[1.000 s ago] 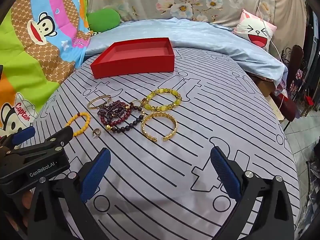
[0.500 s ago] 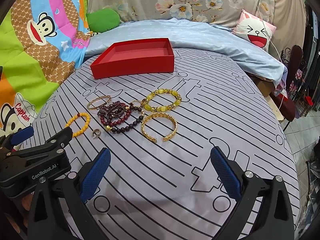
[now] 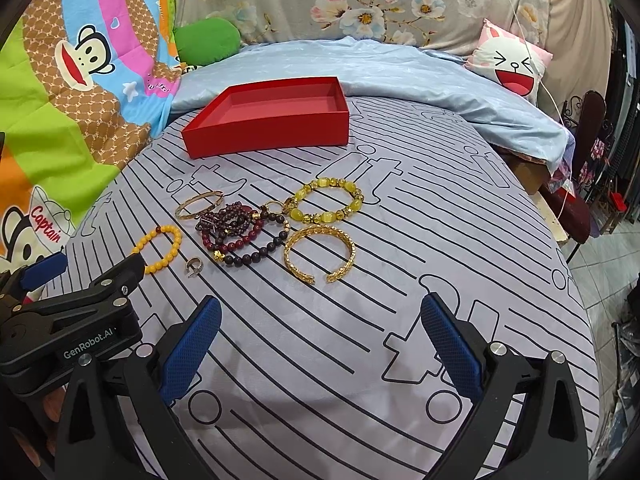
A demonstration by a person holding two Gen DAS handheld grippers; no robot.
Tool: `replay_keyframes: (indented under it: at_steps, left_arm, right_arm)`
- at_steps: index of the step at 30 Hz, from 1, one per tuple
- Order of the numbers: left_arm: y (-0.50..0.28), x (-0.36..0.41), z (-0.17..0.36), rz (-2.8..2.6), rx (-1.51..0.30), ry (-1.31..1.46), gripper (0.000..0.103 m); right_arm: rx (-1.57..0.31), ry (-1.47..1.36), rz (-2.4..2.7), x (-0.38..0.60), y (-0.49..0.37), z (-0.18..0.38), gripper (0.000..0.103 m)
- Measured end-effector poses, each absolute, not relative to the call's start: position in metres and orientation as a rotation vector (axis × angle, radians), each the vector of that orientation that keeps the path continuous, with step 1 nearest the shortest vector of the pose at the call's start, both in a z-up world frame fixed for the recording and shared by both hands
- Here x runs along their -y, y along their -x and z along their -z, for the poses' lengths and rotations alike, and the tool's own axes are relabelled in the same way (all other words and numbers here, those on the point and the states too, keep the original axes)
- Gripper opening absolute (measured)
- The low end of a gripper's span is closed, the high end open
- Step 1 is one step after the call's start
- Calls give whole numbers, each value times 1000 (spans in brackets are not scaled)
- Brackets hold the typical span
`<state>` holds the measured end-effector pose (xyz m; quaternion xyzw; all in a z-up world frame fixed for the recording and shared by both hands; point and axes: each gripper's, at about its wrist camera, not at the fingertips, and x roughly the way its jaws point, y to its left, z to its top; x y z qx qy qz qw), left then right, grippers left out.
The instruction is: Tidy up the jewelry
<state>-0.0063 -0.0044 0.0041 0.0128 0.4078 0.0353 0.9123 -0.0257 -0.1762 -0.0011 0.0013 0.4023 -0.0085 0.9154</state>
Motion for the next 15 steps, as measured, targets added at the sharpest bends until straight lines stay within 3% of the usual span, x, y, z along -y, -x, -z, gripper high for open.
replay_keyframes:
  at_steps: [15]
  left_arm:
    - [4,0,-7,-82,-832,-24,96]
  right_arm:
    - [-819,-18,30,181,23,-5,96]
